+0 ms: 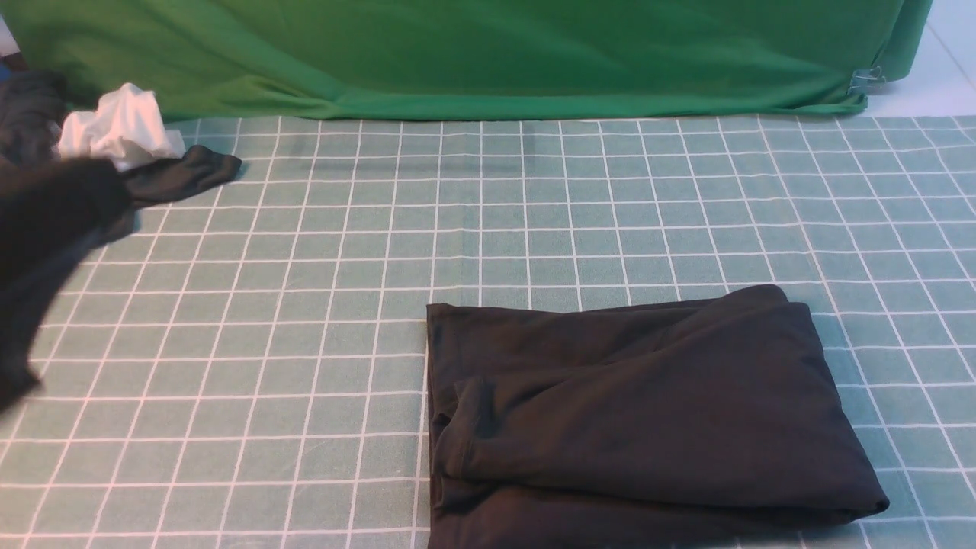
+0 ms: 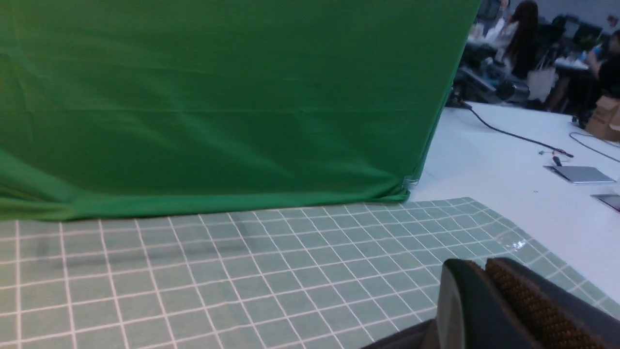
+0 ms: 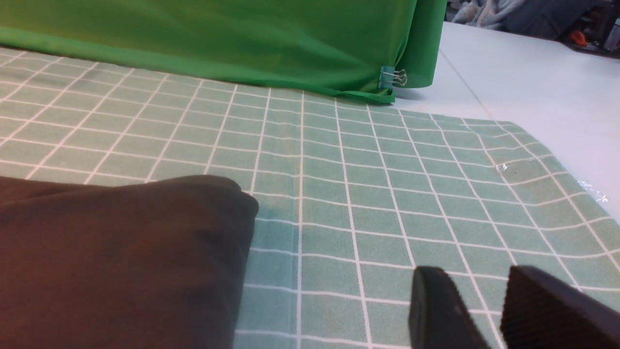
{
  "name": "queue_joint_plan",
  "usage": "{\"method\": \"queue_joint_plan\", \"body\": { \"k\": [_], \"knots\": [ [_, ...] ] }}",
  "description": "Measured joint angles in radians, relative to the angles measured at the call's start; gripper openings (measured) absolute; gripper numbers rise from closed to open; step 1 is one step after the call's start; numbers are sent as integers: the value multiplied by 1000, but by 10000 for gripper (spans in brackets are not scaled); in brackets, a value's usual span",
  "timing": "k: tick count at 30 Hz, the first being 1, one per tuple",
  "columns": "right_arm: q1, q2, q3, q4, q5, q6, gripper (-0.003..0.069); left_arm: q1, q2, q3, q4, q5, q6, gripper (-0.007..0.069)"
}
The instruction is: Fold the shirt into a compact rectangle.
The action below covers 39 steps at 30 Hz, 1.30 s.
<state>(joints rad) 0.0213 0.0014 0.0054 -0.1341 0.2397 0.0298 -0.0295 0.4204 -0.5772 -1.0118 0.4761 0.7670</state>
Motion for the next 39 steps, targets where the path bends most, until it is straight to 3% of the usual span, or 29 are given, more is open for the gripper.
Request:
{"method": "queue_joint_plan", "body": {
  "k": [3, 8, 15, 20, 22, 24, 25, 28, 30, 34, 39],
  "knots": [
    [0, 0, 0, 0, 0, 0, 213, 0, -96, 96, 5, -23, 123, 12],
    [0, 0, 0, 0, -1, 0, 220, 0, -176, 198, 148, -20, 168, 12],
    [0, 0, 0, 0, -3, 0, 235, 0, -186, 288, 542, -13, 180, 12],
    [0, 0, 0, 0, -3, 0, 236, 0, -213, 321, 680, -124, 171, 12],
    [0, 0, 0, 0, -3, 0, 237, 0, -234, 335, 708, -186, 127, 12],
    [0, 0, 0, 0, -3, 0, 237, 0, -293, 385, 758, -346, -62, 12],
    [0, 0, 0, 0, -3, 0, 237, 0, -298, 389, 768, -371, -99, 12],
    [0, 0, 0, 0, -3, 0, 237, 0, -363, 458, 865, -522, -406, 12],
    [0, 0, 0, 0, -3, 0, 237, 0, -398, 510, 925, -532, -597, 12],
    [0, 0, 0, 0, -5, 0, 237, 2, -419, 579, 963, -419, -743, 12],
    [0, 0, 0, 0, -3, 0, 237, 10, -420, 581, 981, -270, -767, 12]
  ]
}}
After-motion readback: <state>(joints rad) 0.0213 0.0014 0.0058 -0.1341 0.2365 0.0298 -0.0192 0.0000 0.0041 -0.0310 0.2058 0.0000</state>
